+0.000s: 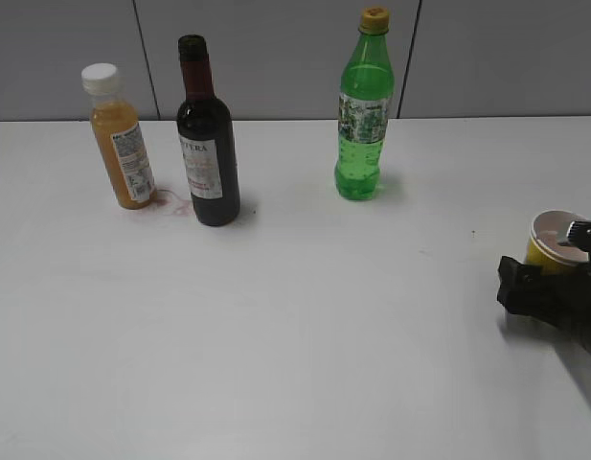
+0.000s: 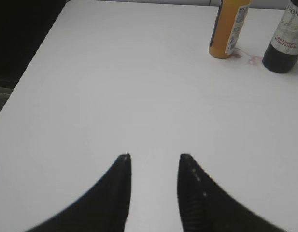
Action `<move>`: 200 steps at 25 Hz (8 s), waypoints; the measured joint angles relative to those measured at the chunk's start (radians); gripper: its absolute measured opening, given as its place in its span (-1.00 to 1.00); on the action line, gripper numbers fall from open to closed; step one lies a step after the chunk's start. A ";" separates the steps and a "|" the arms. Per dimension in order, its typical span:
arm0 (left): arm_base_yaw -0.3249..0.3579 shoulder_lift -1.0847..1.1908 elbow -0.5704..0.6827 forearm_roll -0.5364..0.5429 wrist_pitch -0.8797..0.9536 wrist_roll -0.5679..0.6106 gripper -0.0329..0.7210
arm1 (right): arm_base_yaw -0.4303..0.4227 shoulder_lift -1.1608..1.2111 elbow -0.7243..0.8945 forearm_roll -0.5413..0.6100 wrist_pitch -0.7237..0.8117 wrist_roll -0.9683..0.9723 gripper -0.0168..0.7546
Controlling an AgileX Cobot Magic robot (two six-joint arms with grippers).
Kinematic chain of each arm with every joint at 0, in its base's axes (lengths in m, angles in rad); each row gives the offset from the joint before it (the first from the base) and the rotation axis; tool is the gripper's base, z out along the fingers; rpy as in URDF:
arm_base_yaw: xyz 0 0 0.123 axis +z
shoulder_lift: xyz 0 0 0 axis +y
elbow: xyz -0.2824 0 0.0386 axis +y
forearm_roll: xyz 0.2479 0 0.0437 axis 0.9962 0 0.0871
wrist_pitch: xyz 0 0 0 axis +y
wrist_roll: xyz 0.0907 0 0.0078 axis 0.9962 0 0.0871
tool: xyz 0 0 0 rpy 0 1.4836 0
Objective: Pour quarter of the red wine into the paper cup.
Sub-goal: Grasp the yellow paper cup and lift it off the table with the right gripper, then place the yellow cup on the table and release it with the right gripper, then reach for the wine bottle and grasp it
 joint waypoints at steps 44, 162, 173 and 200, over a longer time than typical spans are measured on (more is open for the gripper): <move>0.000 0.000 0.000 0.000 0.000 0.000 -0.28 | 0.010 -0.039 -0.527 -1.337 0.085 0.293 0.21; 0.000 0.000 0.000 0.000 0.000 0.000 -0.28 | -0.089 -0.532 -1.205 -0.149 2.416 -0.090 0.59; 0.000 0.000 0.000 0.000 0.000 0.000 -0.28 | -0.089 -0.882 -0.747 -0.016 2.463 -0.154 0.58; 0.000 0.000 0.000 0.000 0.000 0.000 -0.29 | -0.089 -2.133 -0.197 -0.011 2.330 -0.160 0.58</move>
